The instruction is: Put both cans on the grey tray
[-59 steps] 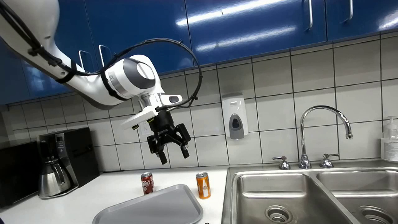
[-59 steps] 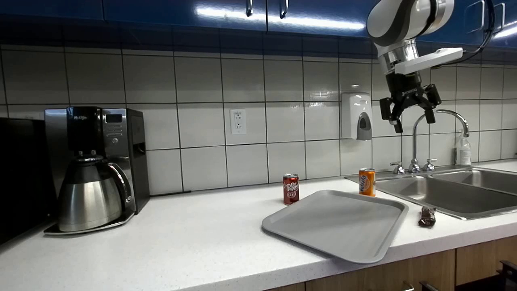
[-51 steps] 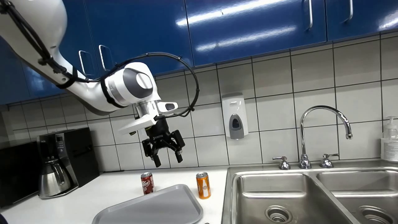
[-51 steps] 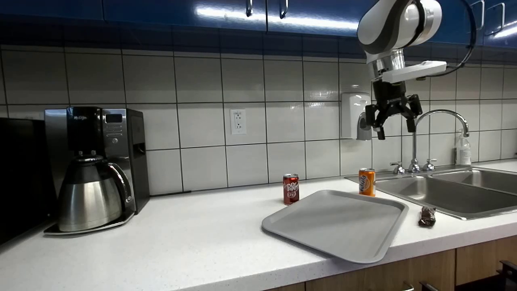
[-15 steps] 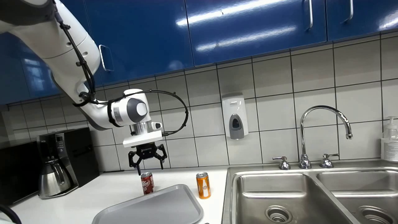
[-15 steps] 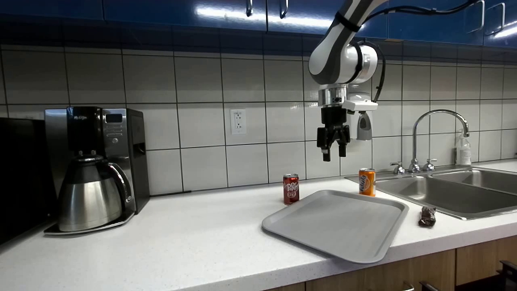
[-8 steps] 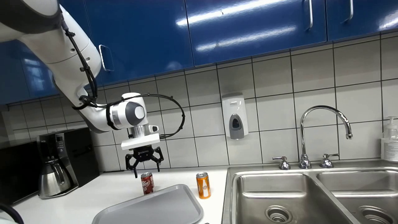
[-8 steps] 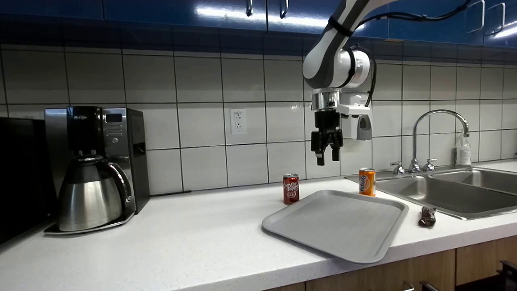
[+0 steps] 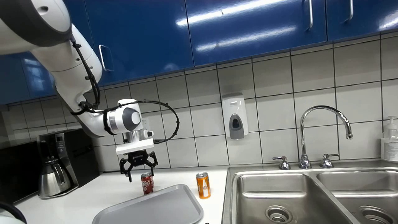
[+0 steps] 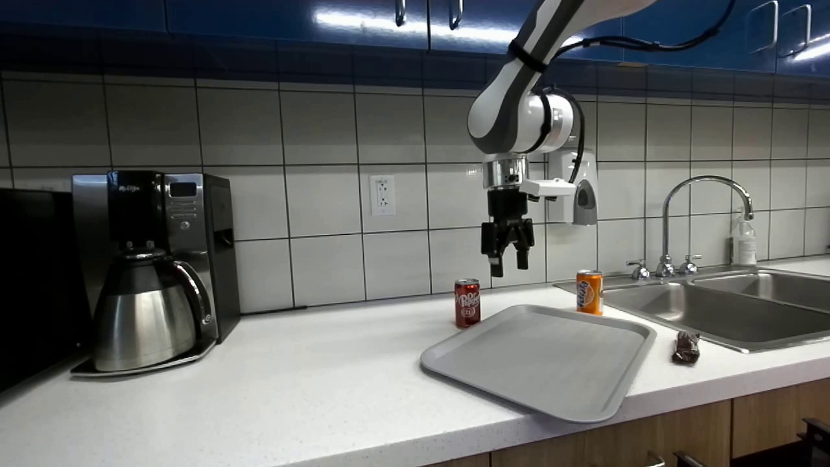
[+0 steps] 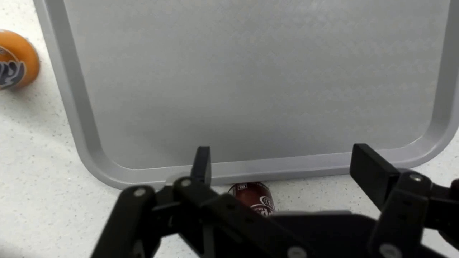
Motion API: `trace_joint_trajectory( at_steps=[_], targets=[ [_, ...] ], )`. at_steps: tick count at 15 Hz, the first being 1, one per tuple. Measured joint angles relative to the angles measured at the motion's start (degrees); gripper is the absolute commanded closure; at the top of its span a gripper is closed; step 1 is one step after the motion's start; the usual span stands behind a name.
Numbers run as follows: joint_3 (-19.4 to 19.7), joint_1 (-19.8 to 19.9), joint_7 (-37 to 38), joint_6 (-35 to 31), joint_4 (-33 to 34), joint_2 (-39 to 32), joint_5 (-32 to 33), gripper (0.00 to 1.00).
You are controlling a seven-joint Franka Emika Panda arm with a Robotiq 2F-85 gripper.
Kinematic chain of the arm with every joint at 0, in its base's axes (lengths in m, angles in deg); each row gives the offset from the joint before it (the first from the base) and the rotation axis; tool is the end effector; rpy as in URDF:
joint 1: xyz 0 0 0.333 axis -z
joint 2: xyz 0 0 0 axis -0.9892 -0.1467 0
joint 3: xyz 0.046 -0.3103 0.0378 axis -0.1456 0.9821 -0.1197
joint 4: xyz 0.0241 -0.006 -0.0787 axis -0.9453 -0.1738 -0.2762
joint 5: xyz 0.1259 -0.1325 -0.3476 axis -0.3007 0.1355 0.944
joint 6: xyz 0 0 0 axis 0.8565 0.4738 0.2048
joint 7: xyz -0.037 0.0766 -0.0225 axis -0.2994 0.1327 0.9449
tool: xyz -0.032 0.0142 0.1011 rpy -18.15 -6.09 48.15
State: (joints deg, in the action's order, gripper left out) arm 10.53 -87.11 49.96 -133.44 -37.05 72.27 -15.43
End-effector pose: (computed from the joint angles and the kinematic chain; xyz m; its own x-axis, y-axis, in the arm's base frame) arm 0.5491 0.1068 0.3110 0.8346 0.5504 -0.0220 0.5507 -0.8346 0.0127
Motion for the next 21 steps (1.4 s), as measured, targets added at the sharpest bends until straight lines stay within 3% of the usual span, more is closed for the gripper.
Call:
trace_joint_trajectory(
  at_steps=[21],
  targets=[
    [1.2,-4.8,23.3,1.2,13.2,-13.8,8.3,0.00]
  ],
)
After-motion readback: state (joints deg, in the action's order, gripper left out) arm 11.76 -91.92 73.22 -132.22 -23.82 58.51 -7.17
